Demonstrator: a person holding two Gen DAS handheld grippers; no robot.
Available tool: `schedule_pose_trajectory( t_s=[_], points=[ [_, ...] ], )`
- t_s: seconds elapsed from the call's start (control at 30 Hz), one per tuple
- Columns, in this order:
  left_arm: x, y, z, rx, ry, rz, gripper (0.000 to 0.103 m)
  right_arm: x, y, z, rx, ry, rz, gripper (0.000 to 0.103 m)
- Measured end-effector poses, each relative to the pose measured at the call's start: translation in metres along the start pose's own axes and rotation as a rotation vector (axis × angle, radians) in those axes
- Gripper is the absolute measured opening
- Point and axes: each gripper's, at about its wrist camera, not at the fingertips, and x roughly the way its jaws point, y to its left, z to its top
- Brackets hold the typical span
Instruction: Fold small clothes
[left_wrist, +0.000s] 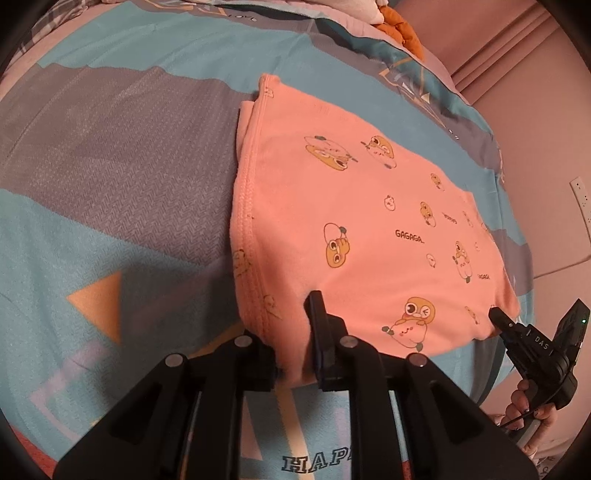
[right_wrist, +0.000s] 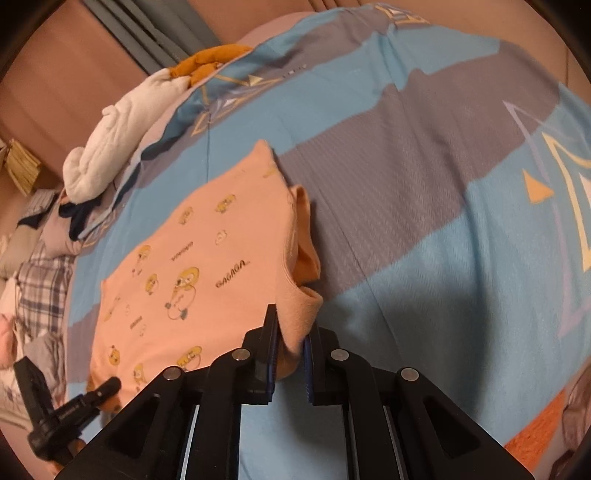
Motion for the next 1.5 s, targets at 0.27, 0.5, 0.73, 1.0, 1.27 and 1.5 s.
schedule_pose_trajectory(
  t_s=[0.27, 0.5, 0.73, 1.0, 1.27, 1.5],
  points=[
    [0.004, -0.001, 0.001, -0.017, 0.005, -0.006, 0.017, 0.013, -0.006, -0.001, 0.068, 0.033, 0.033, 0.029],
    [0.003, -0.003, 0.000, -0.012, 0.002, -0.002, 0.019, 0.026, 0.004, 0.008, 0.070, 0.011, 0.062, 0.028],
    [-0.012, 0.000, -0.006, 0.006, -0.021, 0.036, 0.032, 0.009, 0.038, 0.018, -0.067, -0.070, -0.028, 0.016],
    [-0.044, 0.020, -0.008, -0.013, -0.105, 0.122, 0.036, -0.034, 0.117, 0.028, -0.325, -0.190, 0.078, 0.015],
    [-0.064, 0.044, -0.011, -0.073, -0.150, 0.168, 0.037, -0.020, 0.196, -0.005, -0.611, -0.117, 0.196, 0.014],
    [-0.071, 0.056, -0.017, -0.104, -0.158, 0.191, 0.037, 0.018, 0.218, -0.039, -0.733, 0.056, 0.222, 0.014]
  ],
)
